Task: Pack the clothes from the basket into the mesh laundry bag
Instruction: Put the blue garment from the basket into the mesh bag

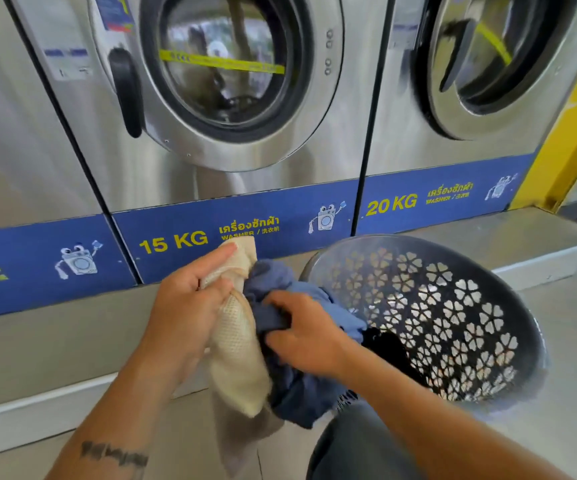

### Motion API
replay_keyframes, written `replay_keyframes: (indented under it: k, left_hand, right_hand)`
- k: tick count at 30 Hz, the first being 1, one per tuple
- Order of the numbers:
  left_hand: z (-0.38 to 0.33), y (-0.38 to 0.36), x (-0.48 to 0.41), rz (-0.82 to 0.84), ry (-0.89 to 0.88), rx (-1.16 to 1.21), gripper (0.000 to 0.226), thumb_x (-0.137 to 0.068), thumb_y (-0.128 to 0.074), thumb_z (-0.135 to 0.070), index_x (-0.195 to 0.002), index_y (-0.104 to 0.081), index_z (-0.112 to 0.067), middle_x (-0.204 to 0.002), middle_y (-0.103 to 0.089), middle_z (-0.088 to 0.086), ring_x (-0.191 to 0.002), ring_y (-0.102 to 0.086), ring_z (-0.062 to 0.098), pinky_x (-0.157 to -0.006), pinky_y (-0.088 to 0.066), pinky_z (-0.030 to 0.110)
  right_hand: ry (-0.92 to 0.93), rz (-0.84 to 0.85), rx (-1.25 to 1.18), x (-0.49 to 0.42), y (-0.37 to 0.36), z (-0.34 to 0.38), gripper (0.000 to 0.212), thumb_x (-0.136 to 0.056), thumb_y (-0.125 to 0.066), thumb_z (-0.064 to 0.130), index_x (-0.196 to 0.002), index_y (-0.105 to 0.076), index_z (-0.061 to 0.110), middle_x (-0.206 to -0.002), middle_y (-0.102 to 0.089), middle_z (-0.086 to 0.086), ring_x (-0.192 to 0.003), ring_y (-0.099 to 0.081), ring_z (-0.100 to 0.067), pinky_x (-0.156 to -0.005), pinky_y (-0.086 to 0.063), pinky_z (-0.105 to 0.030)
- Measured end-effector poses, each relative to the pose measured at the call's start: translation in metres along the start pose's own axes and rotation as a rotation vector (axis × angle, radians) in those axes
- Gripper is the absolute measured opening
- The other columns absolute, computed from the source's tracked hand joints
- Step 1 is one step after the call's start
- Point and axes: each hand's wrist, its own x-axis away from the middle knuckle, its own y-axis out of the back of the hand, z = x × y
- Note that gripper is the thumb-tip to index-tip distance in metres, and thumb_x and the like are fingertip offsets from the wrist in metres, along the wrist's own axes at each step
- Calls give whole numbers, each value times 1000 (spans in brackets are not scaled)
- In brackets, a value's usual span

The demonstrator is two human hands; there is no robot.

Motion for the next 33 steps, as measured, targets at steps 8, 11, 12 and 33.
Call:
replay_keyframes:
  k: [8,11,12,33]
  left_hand:
    - [17,4,5,17,74,49,43,-93,-59,-7,-118,-69,-41,-126,-66,-14,-112,-64,7,-102,-48,39]
    - [19,6,2,-5,79,48,43,-93,-60,-9,-119,-68,-42,-127,-65,-15,-115,-62,8,-104,-46,40]
    - [20,5,2,-6,77,38,43,-93,-60,-9,-119,-68,-42,-127,-64,-15,-115,-61,9,-104,-46,41]
    - [17,-7,8,89,35,-64,43,-92,-59,-8,-115,-70,-43,-114,-68,-19,-103,-63,-1,-95,-45,26]
  right_hand:
    - [-32,39,399,2,9,-13,40,-88,-55,14,-122,-55,34,-95,-71,2,-87,-61,-19,-79,-52,-39]
    - [-215,5,495,8,35,-34,89,-68,-71,46,-144,-26,43,-130,-47,-1,-120,-43,-23,-100,-44,-42]
    - [-313,105,509,8,40,-41,105,-61,-72,53,-149,-15,48,-138,-37,-3,-128,-36,-26,-105,-42,-46]
    - [11,39,117,17,-15,-17,38,-75,-55,5,-106,-64,23,-97,-70,7,-92,-63,-13,-79,-52,-33]
